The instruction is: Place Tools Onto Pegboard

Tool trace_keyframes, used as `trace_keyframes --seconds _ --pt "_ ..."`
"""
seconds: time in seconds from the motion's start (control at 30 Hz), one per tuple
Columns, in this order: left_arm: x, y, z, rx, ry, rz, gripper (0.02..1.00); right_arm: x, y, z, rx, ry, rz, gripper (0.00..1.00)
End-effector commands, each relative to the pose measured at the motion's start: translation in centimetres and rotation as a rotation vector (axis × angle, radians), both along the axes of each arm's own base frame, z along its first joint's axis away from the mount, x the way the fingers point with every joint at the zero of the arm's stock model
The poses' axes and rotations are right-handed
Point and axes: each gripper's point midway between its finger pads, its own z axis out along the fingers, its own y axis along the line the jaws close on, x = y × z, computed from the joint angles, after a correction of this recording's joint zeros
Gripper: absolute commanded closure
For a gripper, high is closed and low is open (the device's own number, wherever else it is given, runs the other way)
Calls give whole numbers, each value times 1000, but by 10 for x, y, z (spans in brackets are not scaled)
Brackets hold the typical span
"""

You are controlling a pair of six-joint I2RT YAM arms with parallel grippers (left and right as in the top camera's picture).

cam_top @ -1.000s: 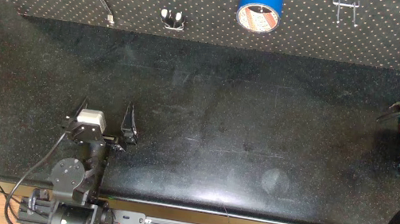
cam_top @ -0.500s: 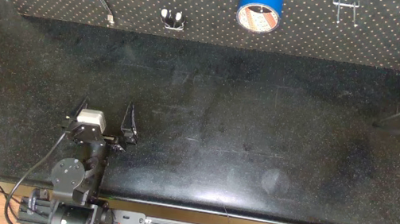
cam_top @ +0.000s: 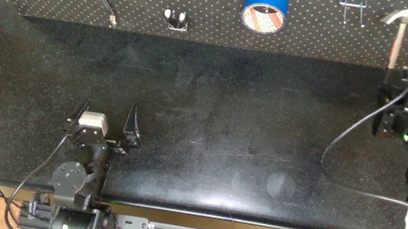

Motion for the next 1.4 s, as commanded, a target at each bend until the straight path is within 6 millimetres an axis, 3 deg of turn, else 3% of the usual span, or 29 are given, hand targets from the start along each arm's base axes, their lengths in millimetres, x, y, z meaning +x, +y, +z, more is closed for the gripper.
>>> trace_keyframes --seconds 0.03,0.27,0.4,1.4 --pt "-1 -3 0 15 -2 -16 23 13 24 -5 35 12 65 925" --pt "-1 -3 0 15 -2 -16 23 38 44 -8 24 -29 138 925" --pt "-1 -3 0 15 -2 -16 23 50 38 -19 25 -5 87 925" --pt "-1 -3 0 15 -2 -16 23 73 39 -84 34 164 82 923"
